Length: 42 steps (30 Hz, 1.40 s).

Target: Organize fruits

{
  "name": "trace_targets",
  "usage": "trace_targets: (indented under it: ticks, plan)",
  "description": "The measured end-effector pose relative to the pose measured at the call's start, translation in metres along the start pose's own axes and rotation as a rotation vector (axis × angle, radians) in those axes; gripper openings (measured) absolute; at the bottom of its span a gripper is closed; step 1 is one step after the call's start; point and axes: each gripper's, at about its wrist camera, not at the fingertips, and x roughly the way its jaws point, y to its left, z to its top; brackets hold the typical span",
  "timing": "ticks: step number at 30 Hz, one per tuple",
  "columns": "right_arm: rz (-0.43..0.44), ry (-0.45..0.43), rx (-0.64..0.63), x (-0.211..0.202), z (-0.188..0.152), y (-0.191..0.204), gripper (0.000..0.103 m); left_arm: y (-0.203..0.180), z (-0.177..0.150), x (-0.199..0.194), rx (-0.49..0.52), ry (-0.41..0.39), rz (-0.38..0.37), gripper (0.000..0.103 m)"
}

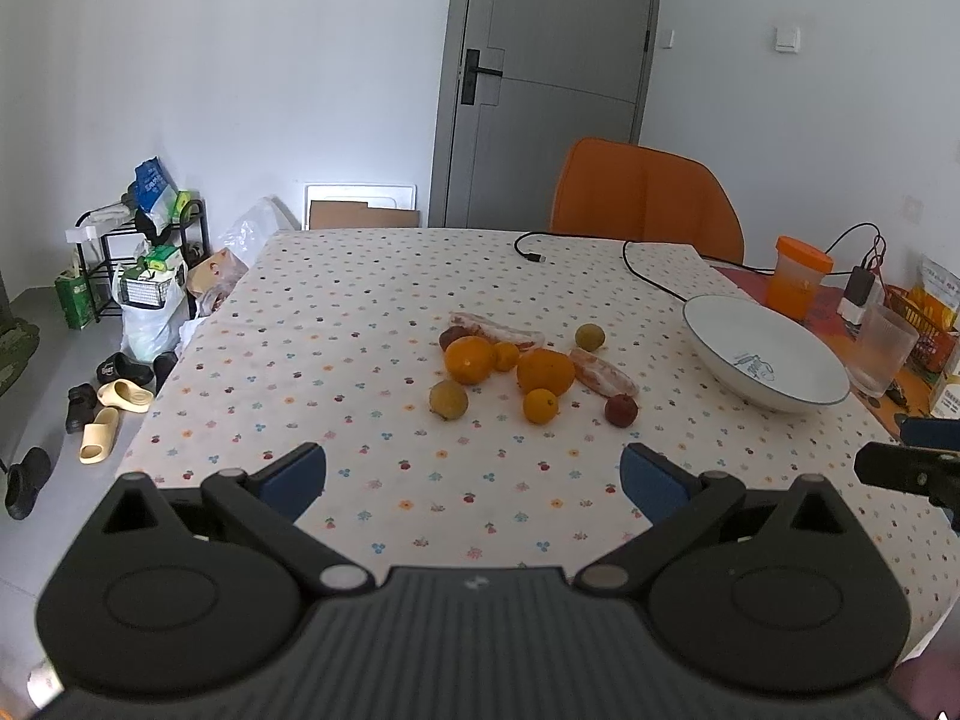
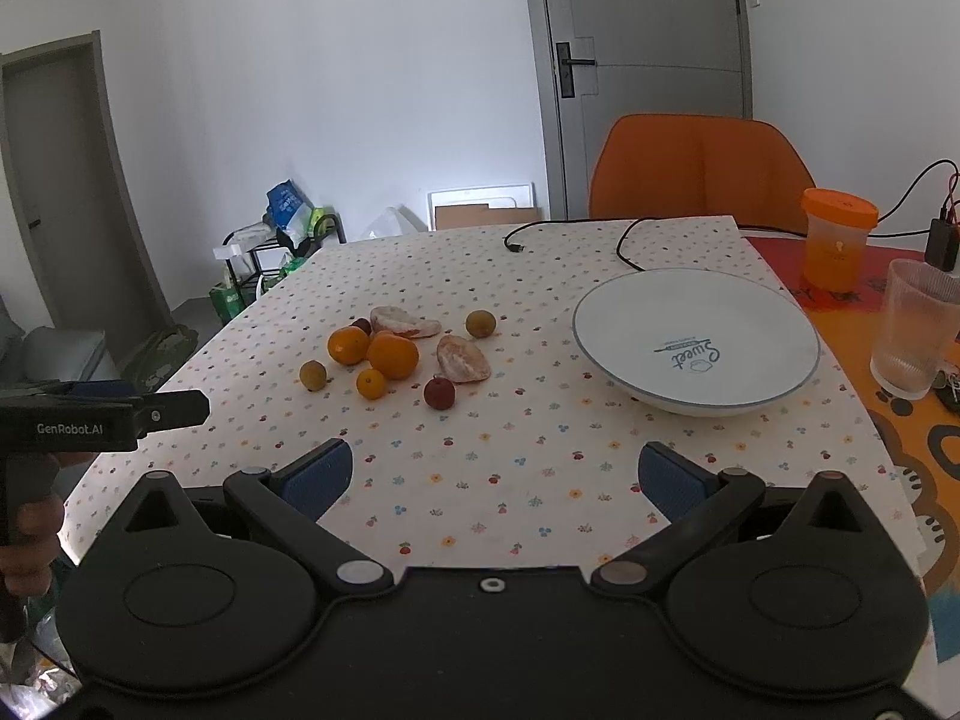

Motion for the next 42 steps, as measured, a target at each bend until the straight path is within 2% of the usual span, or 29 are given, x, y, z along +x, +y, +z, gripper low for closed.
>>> trace_targets:
  ticks: [8, 21, 23, 29, 36, 39, 42]
  plan:
    - [-0.005, 0.010, -0.002, 0.000, 0.000, 0.000, 0.103, 0.002, 0.000, 0.001, -0.001, -0.006, 0.001, 0.103]
    - [-0.007, -0.033, -0.020, 0.009, 0.001, 0.002, 0.103, -0.005, 0.000, 0.011, 0.006, -0.007, 0.003, 0.103]
    - [-0.025, -0.031, -0.022, 0.012, 0.003, 0.000, 0.103, -0.006, 0.001, 0.014, 0.013, -0.010, 0.014, 0.103]
    - [-0.003, 0.002, -0.015, 0.023, 0.006, -0.001, 0.103, -0.001, 0.008, 0.020, 0.012, -0.047, 0.006, 0.103]
    - [0.022, -0.061, -0.018, 0.033, 0.016, -0.001, 0.103, 0.001, 0.010, 0.030, -0.009, -0.053, -0.049, 0.102]
    - [0.049, -0.070, -0.009, 0.037, 0.019, -0.001, 0.103, -0.002, 0.010, 0.035, 0.008, -0.060, -0.041, 0.102]
    - [0.037, -0.086, -0.017, 0.042, 0.022, 0.000, 0.103, -0.005, 0.010, 0.039, 0.018, -0.064, -0.041, 0.101]
